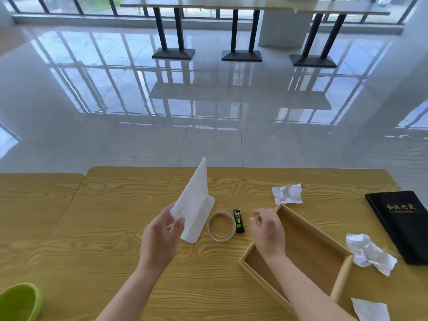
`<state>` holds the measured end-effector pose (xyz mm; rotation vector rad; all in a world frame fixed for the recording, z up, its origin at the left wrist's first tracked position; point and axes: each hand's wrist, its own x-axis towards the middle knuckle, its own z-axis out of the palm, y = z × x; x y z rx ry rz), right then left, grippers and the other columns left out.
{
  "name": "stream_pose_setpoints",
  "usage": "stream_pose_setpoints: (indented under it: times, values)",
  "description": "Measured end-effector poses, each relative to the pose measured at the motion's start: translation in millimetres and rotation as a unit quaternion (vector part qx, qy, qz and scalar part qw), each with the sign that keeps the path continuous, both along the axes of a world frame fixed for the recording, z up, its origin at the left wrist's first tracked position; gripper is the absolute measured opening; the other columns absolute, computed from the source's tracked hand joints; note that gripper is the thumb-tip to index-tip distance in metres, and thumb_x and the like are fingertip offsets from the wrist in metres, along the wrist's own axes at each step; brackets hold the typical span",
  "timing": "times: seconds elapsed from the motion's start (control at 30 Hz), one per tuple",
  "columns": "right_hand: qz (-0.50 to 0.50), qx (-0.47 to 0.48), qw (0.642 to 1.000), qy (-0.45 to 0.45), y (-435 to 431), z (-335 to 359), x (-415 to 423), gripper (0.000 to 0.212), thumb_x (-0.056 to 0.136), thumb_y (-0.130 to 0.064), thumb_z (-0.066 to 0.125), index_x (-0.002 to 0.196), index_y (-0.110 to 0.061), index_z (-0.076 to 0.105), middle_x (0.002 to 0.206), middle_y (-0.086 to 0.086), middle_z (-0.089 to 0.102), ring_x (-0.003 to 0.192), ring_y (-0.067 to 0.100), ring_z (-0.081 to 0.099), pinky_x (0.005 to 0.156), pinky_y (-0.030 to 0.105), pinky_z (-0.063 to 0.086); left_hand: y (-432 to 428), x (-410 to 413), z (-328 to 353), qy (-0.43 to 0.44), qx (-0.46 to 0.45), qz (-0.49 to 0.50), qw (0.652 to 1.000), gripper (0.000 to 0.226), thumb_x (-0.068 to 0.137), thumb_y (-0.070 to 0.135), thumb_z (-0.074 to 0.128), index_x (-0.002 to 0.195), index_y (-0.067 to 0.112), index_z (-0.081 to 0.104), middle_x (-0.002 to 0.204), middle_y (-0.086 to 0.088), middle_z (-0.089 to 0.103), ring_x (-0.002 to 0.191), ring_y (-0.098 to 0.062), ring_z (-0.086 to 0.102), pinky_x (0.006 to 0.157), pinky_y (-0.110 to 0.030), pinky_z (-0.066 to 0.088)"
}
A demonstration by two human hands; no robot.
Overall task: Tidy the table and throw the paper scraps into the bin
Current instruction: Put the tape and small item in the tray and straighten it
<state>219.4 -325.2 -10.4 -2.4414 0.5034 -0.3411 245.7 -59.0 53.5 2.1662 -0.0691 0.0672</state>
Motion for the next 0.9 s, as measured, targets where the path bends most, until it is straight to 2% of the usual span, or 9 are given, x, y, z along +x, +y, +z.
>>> stream_pose_setpoints:
  times: [0.07, 0.13, 0.2, 0.3, 0.43, 0.57, 0.7, 0.9]
  values:
    - [-0.130, 0.070, 0.989, 0.013, -11, -3, -19, 0.014, 0.086, -0.022, 0.070, 0.093, -0.014, 0.062, 0.090, 0.004, 0.062, 0.081, 0.021, 0.059, 0.061, 0.029, 0.042, 0, 5, -1, 0.014, -0.022, -0.020, 0.999, 0.038, 0.093, 0.023, 0.062, 0.128, 0.039, 0.058, 0.075, 0.007, 0.070, 0.064, -0.002, 0.063, 0.060, -0.021, 0.049]
    - [-0.197, 0.145, 0.962, 0.120, -9, -7, -28, 0.036, 0.084, -0.038, 0.072, 0.104, -0.012, 0.058, 0.099, 0.003, 0.060, 0.090, 0.024, 0.060, 0.067, 0.032, 0.044, -2, 9, -3, 0.031, -0.038, -0.028, 0.998, 0.041, 0.095, 0.021, 0.059, 0.133, 0.034, 0.056, 0.060, 0.003, 0.057, 0.051, -0.005, 0.049, 0.052, -0.018, 0.043]
    - [-0.171, 0.134, 0.954, 0.208, -1, -10, -29, 0.053, 0.085, -0.044, 0.070, 0.120, -0.009, 0.053, 0.113, 0.006, 0.059, 0.101, 0.025, 0.059, 0.077, 0.032, 0.044, -4, 9, -5, 0.033, -0.046, -0.030, 0.998, 0.040, 0.096, 0.017, 0.056, 0.134, 0.028, 0.056, 0.053, 0.010, 0.043, 0.049, -0.005, 0.043, 0.050, -0.017, 0.039]
    - [-0.153, 0.105, 0.960, 0.209, 15, -11, -22, 0.031, 0.090, -0.031, 0.065, 0.111, -0.009, 0.057, 0.107, 0.007, 0.061, 0.094, 0.025, 0.058, 0.082, 0.037, 0.048, -2, 8, -6, 0.022, -0.039, -0.048, 0.998, 0.039, 0.097, 0.014, 0.053, 0.134, 0.028, 0.056, 0.051, 0.013, 0.042, 0.048, -0.006, 0.040, 0.049, -0.017, 0.037]
    - [-0.145, 0.117, 0.960, 0.209, 38, -8, -23, 0.010, 0.090, -0.022, 0.062, 0.093, -0.014, 0.057, 0.095, 0.003, 0.063, 0.084, 0.020, 0.056, 0.072, 0.034, 0.046, 6, 3, -8, 0.008, -0.023, -0.061, 0.998, 0.042, 0.097, 0.015, 0.053, 0.135, 0.031, 0.055, 0.050, 0.013, 0.042, 0.046, -0.007, 0.039, 0.046, -0.016, 0.034]
    - [-0.073, 0.101, 0.968, 0.217, 66, -8, -27, 0.008, 0.089, -0.021, 0.061, 0.084, -0.018, 0.055, 0.085, -0.002, 0.060, 0.076, 0.015, 0.056, 0.065, 0.030, 0.044, 17, -3, -8, -0.002, -0.025, -0.055, 0.998, 0.042, 0.096, 0.014, 0.055, 0.133, 0.033, 0.056, 0.052, 0.013, 0.042, 0.047, -0.006, 0.040, 0.048, -0.017, 0.036]
    - [-0.033, 0.090, 0.971, 0.217, 82, -4, -22, 0.009, 0.088, -0.020, 0.061, 0.081, -0.017, 0.055, 0.084, -0.002, 0.059, 0.076, 0.014, 0.055, 0.063, 0.028, 0.039, 27, -5, -5, -0.003, -0.024, -0.029, 0.999, 0.039, 0.095, 0.012, 0.056, 0.130, 0.029, 0.060, 0.053, 0.014, 0.044, 0.048, -0.006, 0.041, 0.049, -0.017, 0.037]
    - [0.031, 0.076, 0.970, 0.230, 108, -5, -14, 0.005, 0.088, -0.019, 0.059, 0.086, -0.015, 0.057, 0.087, -0.001, 0.059, 0.077, 0.014, 0.057, 0.065, 0.029, 0.047, 49, -11, -3, -0.016, -0.022, -0.010, 1.000, 0.035, 0.095, 0.007, 0.055, 0.122, 0.028, 0.063, 0.054, 0.016, 0.046, 0.048, -0.007, 0.041, 0.047, -0.014, 0.035]
